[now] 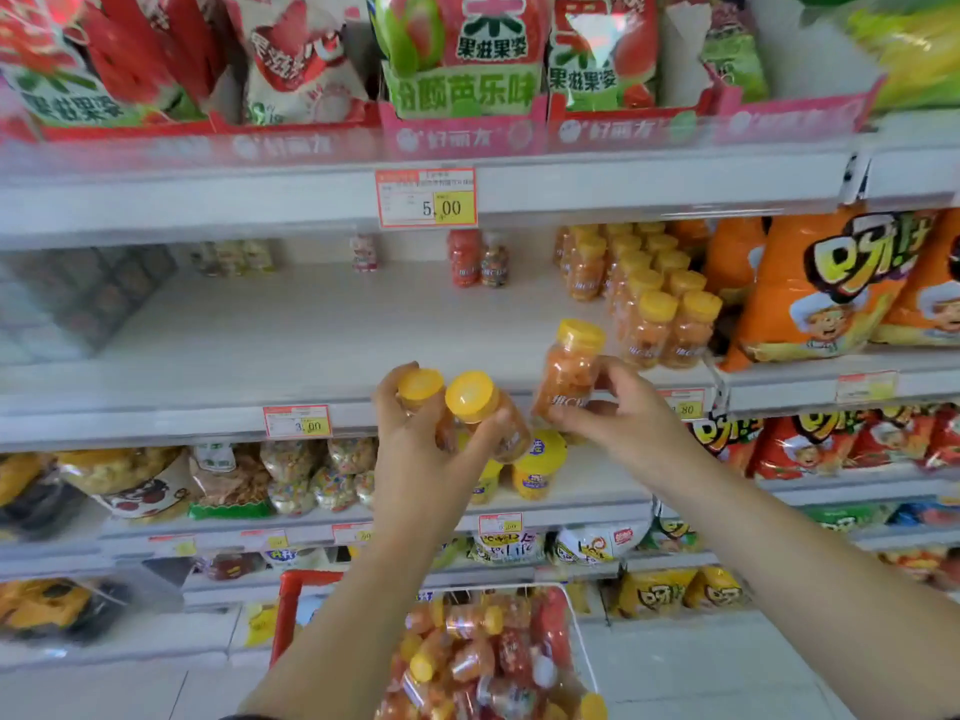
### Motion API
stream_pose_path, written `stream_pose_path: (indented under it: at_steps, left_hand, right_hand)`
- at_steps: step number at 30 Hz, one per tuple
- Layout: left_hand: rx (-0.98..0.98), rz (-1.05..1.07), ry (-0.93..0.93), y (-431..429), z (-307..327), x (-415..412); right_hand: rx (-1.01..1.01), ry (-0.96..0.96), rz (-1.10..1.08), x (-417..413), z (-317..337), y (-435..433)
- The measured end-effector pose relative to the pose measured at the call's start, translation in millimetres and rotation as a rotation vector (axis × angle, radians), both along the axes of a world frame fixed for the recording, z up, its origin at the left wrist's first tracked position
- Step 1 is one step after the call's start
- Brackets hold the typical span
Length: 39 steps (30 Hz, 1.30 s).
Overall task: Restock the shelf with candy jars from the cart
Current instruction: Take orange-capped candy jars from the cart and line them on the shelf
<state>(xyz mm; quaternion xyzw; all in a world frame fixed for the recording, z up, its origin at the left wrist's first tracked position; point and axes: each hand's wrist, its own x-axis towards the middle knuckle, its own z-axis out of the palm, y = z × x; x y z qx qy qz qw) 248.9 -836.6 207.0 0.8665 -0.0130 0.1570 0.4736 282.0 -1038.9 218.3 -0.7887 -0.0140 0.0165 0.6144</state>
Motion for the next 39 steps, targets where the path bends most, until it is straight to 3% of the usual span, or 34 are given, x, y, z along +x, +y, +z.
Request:
stream_pose_path:
  at_steps: [6, 12, 16, 20, 24, 26, 28, 31, 39]
  left_hand:
    - [0.021, -0.037, -0.072, 14, 14, 47]
    - [0.052, -0.066, -0.045, 27, 17, 66]
    - [0.052, -0.061, -0.043, 37, 18, 70]
    - [0.028, -0.036, -0.030, 41, 17, 71]
    - [-0.005, -0.036, -0.026, 41, 17, 71]
    - [-0.011, -0.030, -0.020, 39, 19, 72]
    - [-0.013, -0.042, -0.012, 34, 20, 72]
    - [-0.015, -0.067, -0.021, 29, 22, 71]
    - [0.042, -0.078, 0.001, 29, 19, 72]
  right_hand:
    - [-0.249, -0.212, -0.261, 82, -18, 5]
    - [-0.543, -0.179, -0.375, 155, -55, 7]
    - [-0.600, -0.112, -0.440, 177, -72, 5]
    - [-0.583, -0.065, -0.435, 167, -63, 4]
    - [-0.637, -0.325, -0.343, 100, -48, 11]
    - [-0.834, -0.362, -0.295, 72, -45, 23]
    - [-1.040, -0.284, -0.202, 72, -42, 33]
    - [-1.189, -0.109, -0.105, 95, -34, 36]
    - [-1.172, 0.042, -0.104, 134, -30, 27]
